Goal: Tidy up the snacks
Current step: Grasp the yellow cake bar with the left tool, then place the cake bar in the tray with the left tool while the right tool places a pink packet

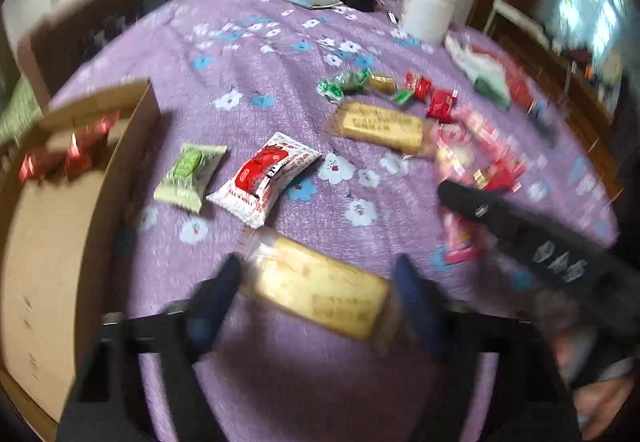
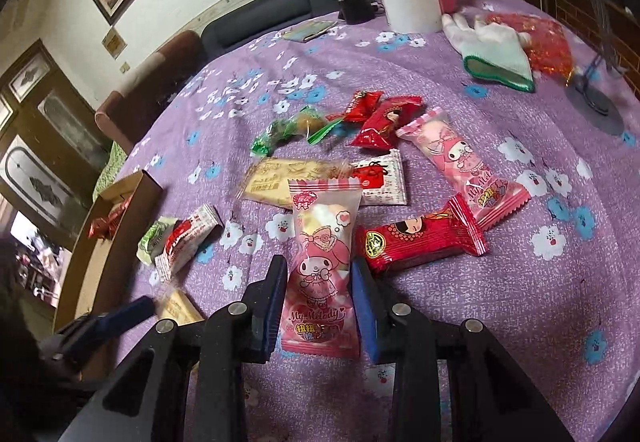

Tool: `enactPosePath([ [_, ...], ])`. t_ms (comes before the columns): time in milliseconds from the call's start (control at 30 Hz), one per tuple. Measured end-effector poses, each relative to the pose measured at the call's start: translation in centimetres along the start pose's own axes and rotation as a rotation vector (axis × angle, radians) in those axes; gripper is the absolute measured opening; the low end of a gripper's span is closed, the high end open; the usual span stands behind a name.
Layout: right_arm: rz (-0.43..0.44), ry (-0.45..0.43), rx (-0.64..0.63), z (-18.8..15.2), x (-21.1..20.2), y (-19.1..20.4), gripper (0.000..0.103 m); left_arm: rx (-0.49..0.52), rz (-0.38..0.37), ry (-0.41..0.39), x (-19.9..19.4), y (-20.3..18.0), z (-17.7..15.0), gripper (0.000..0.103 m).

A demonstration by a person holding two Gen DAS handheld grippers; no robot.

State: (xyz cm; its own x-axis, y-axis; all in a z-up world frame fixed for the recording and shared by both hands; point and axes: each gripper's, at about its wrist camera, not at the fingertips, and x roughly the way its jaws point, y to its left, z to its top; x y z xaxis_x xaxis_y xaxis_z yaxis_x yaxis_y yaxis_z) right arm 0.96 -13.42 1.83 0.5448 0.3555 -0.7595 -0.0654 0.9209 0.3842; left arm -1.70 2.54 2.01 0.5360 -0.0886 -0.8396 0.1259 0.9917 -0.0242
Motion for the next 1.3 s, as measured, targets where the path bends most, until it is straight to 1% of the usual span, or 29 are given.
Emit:
enactPosePath([
  [33, 0.000, 0.001, 0.002, 0.0, 0.0, 0.0, 0.034, 0.026, 0.025, -0.014, -0.1, -0.3, -0.1, 0.035],
  [67, -0.003, 0.004, 0.003, 0.0, 0.0, 0.1, 0.035, 0.044, 0.026, -0.019, -0.3, -0.3, -0.1, 0.022],
  [100, -0.002, 0.007, 0.003, 0.0, 0.1, 0.0, 0.035, 0.047, 0.012, -0.018, -0.4, -0.1, -0.2, 0.021],
  [167, -0.001, 0.012, 0.001, -0.1, 0.2, 0.1, 0.035, 0.026, 0.000, -0.014, -0.6, 0.6, -0.2, 0.021],
  [233, -0.008, 0.010, -0.009, -0.1, 0.3, 0.3, 0.035, 0.010, -0.006, -0.019, -0.6, 0.9, -0.3, 0.024],
  [267, -0.010, 0.010, -0.013, -0.1, 0.4, 0.4, 0.035, 0.003, -0.002, -0.020, -0.5, 0.9, -0.5, 0.040],
  [300, -0.013, 0.007, -0.018, -0.2, 0.4, 0.5, 0.035, -0.003, -0.005, -0.019, -0.5, 0.9, -0.6, 0.062],
  [367, -0.024, 0.001, -0.033, -0.3, 0.4, 0.7, 0.035, -0.028, -0.022, -0.005, -0.4, 0.7, -1.2, 0.083],
  [400, -0.029, -0.002, -0.040, -0.4, 0.4, 0.8, 0.035, -0.041, -0.037, 0.008, -0.2, 0.4, -1.6, 0.083],
  [433, -0.034, -0.005, -0.049, -0.5, 0.4, 0.9, 0.035, -0.019, -0.027, 0.000, -0.2, -0.1, -2.0, 0.083],
  [467, -0.037, -0.009, -0.057, -0.6, 0.4, 0.9, 0.035, 0.023, -0.014, -0.003, -0.4, -0.8, -2.4, 0.074],
  [500, -0.037, -0.010, -0.056, -0.6, 0.4, 0.9, 0.035, 0.068, -0.012, -0.009, -0.8, -1.5, -2.8, 0.045],
  [533, -0.034, -0.010, -0.054, -0.6, 0.3, 0.9, 0.035, 0.107, -0.013, -0.008, -1.3, -2.1, -3.2, 0.033],
  [600, -0.032, -0.009, -0.050, -0.6, 0.3, 0.8, 0.035, 0.133, -0.054, 0.010, -2.2, -2.3, -3.6, 0.032],
  [633, -0.032, -0.011, -0.047, -0.6, 0.3, 0.7, 0.035, 0.131, -0.069, 0.006, -3.2, -2.1, -3.9, 0.032],
  [733, -0.042, -0.030, -0.052, -0.9, 0.2, 0.9, 0.035, 0.138, -0.100, -0.040, -6.8, -1.1, -5.1, 0.032],
  [800, -0.064, -0.046, -0.068, -1.1, 0.3, 1.3, 0.035, 0.148, -0.099, -0.083, -9.0, -0.1, -5.8, 0.033],
  [867, -0.094, -0.058, -0.094, -1.4, 0.3, 1.8, 0.035, 0.132, -0.095, -0.112, -10.4, 1.3, -6.0, 0.033],
  [933, -0.108, -0.063, -0.106, -1.5, 0.3, 2.0, 0.035, 0.086, -0.100, -0.125, -10.9, 2.7, -5.9, 0.033],
  [1067, -0.101, -0.070, -0.097, -1.5, 0.1, 1.7, 0.032, 0.007, -0.121, -0.142, -11.2, 4.6, -5.7, 0.033],
  [1133, -0.106, -0.078, -0.106, -1.6, 0.0, 2.0, 0.028, -0.020, -0.137, -0.152, -11.3, 4.9, -5.8, 0.033],
  [1300, -0.117, -0.106, -0.138, -1.9, -0.6, 2.5, 0.025, -0.044, -0.161, -0.174, -11.7, 5.0, -5.9, 0.033],
])
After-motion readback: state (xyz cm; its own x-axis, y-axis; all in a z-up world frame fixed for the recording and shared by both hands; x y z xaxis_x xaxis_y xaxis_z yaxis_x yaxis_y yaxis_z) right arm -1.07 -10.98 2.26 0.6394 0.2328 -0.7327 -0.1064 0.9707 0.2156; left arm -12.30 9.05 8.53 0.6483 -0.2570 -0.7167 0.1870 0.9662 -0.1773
